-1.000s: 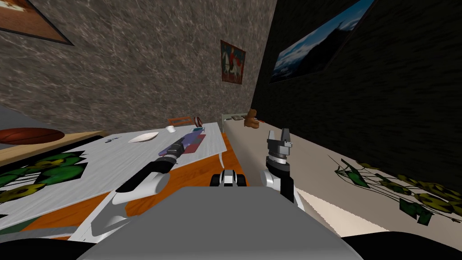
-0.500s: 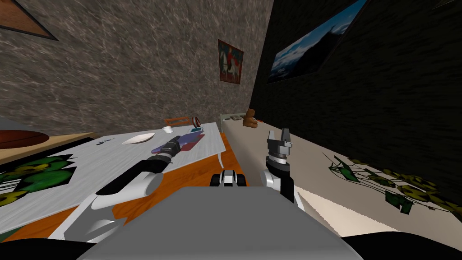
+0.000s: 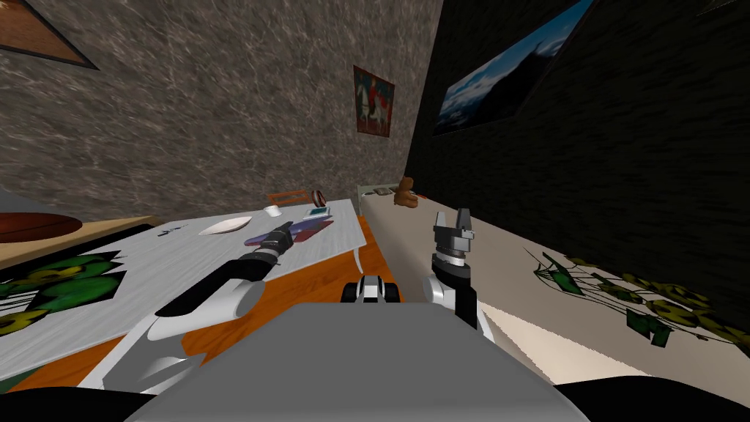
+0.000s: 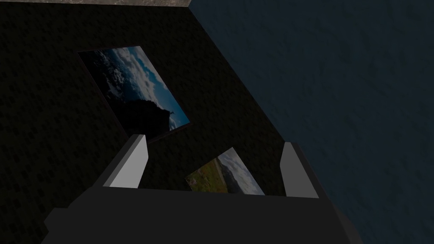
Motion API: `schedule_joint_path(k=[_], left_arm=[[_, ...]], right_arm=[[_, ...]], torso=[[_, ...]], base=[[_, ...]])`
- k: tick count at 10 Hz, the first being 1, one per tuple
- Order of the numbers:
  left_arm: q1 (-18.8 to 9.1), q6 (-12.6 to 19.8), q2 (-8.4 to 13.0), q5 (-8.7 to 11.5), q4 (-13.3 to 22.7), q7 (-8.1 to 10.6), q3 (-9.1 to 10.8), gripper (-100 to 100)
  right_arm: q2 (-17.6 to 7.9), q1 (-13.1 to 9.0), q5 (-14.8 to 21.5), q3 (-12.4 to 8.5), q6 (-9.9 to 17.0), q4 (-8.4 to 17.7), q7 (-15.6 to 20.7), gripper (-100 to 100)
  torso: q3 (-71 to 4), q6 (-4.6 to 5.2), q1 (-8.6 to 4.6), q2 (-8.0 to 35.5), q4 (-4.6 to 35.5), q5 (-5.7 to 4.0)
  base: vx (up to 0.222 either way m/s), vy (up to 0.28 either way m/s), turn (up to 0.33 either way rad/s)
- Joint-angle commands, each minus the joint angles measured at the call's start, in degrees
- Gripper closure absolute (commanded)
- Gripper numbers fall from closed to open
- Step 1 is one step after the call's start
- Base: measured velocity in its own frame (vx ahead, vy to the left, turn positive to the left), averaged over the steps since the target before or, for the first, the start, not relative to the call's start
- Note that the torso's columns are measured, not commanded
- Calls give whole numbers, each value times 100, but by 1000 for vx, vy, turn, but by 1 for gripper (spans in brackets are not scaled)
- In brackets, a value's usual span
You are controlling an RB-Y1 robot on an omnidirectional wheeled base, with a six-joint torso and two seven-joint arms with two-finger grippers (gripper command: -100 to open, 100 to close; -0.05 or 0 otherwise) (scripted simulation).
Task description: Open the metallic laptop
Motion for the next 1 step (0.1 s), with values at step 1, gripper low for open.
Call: schedule_joint_path(k=[1], left_arm=[[0,0,0,0,0,0,0,0]], right_arm=[[0,0,0,0,0,0,0,0]], torso=[[-2,-1,2,-1,1,-2]], base=[[0,0,0]])
